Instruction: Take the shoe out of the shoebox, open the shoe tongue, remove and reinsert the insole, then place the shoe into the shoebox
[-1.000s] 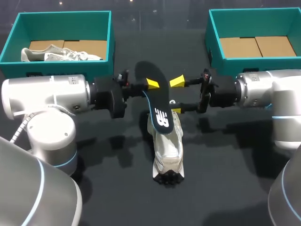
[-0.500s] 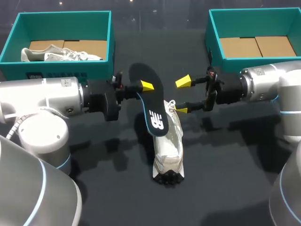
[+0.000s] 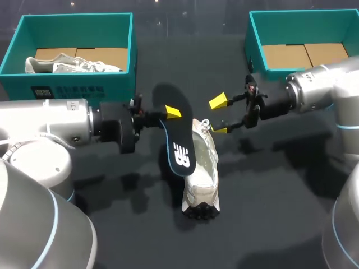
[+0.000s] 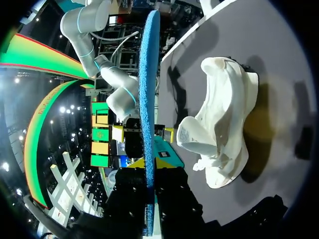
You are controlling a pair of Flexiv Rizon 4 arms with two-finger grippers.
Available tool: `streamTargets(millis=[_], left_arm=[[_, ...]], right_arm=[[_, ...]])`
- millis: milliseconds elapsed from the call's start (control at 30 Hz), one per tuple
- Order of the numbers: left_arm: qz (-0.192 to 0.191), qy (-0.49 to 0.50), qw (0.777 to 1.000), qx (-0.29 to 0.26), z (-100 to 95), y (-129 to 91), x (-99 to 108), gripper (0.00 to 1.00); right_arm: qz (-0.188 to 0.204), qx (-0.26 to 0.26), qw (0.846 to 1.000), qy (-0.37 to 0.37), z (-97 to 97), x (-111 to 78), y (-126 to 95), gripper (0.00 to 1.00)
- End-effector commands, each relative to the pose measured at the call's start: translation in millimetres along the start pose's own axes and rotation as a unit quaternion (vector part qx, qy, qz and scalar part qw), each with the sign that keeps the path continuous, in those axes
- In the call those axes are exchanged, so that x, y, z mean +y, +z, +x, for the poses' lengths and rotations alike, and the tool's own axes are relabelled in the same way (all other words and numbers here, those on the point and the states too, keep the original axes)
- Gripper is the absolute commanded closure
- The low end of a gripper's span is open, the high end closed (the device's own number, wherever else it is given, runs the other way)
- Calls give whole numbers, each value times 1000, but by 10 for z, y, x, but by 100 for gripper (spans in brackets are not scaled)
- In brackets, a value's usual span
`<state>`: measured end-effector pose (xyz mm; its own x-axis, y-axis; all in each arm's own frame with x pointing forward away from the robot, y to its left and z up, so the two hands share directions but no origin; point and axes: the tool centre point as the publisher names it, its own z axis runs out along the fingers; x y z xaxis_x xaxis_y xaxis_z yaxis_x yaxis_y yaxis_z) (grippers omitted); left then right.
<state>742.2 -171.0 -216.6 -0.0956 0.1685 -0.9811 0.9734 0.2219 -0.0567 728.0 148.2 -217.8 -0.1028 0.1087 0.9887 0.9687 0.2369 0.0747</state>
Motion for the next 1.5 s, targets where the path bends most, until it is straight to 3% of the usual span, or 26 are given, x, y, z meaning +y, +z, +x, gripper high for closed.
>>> streamTargets(millis=[33,67,467,533,833,933,1000,1367,1400,1500], left_arm=[[25,-36,999,18,-64,-160,-82,100],[31,-46,998,20,-75,-174,-102,100],[40,-44,998,18,-85,-189,-126,100],[43,-31,998,29,-111,-158,-322,100],[91,-100,990,46,-203,-199,-899,100],[113,-117,986,42,-262,-188,-1068,100],[106,-97,989,34,-289,-162,-1178,100],[106,-97,989,34,-289,-162,-1178,100],[128,-102,986,37,-290,-120,-1284,100],[143,-103,983,44,-307,-31,-1504,100]], right_arm=[[85,-84,985,-127,54,-51,-247,0],[121,-67,977,-164,26,-87,-286,0],[121,-67,977,-164,26,-87,-286,0],[121,-67,977,-164,26,-87,-286,0],[204,-160,933,-249,-61,-360,-534,0],[211,-192,921,-266,-149,-472,-568,0],[210,-210,916,-272,-186,-510,-570,0],[210,-210,916,-272,-186,-510,-570,0],[210,-210,916,-272,-186,-510,-570,0],[230,-240,892,-307,-172,-530,-585,0]])
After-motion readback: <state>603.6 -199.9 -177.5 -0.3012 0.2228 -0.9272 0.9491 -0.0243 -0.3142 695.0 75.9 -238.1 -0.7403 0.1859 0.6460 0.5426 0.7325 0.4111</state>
